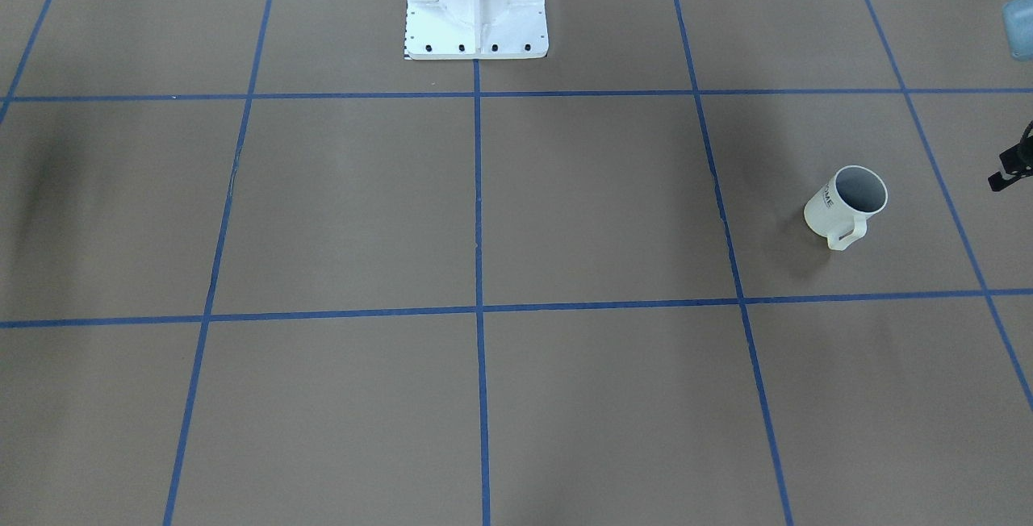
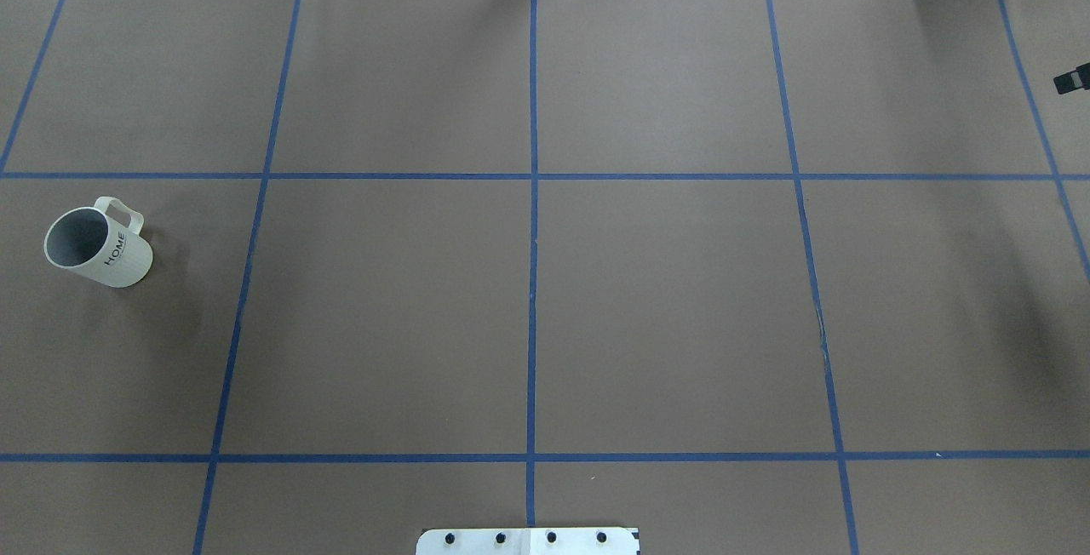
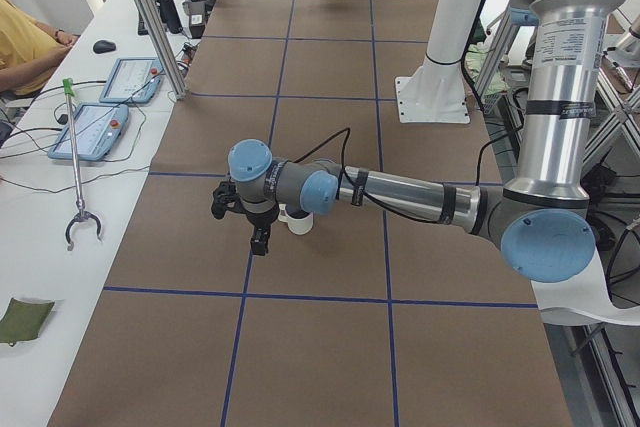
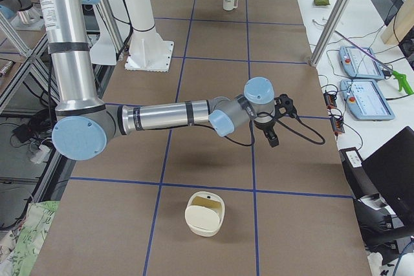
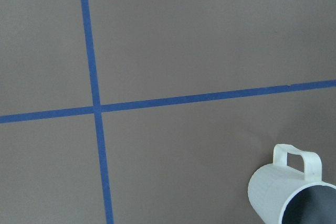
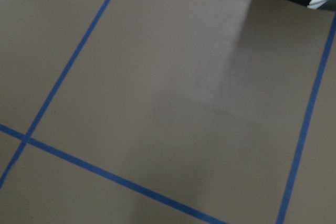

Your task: Left arm hands cup to right arm to dump lemon

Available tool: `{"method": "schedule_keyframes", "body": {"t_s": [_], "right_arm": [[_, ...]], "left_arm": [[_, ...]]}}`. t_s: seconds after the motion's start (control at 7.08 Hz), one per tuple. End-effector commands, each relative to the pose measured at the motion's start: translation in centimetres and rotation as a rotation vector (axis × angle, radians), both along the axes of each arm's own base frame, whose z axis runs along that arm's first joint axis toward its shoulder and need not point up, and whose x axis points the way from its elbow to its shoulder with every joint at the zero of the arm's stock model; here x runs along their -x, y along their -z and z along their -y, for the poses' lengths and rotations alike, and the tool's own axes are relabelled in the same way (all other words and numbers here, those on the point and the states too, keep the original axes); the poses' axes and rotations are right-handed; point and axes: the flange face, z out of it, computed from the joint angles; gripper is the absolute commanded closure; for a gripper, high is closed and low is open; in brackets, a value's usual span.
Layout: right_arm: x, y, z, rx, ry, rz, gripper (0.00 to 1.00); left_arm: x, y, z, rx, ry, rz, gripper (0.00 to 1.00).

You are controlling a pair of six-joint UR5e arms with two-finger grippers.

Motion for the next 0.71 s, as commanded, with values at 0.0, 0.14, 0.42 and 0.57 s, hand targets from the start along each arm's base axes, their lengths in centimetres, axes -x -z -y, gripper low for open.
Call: {"method": "schedule_keyframes", "body": {"t_s": [0.0, 0.14, 0.42, 0.57], "right_arm": [[-1.7, -4.7, -4.6, 0.101, 0.013, 0.005, 0.00], [-1.3, -5.4, -4.7, 0.147, 0.039, -0.008, 0.00], [-3.0, -8.8, -7.1, 0.167, 0.131, -0.054, 0.00], [-3.5, -10.6, -8.8, 0.184, 0.138, -0.065, 0.00]], "left_arm": [[0.6, -0.4, 0.4, 0.070, 0.007, -0.049, 0.00], [0.7, -1.0, 0.2, 0.079, 0.009, -0.040, 0.00], [0.9, -2.5, -1.4, 0.111, 0.014, -0.037, 0.00], [0.8, -2.4, -1.1, 0.131, 0.023, -0.032, 0.00]]}}
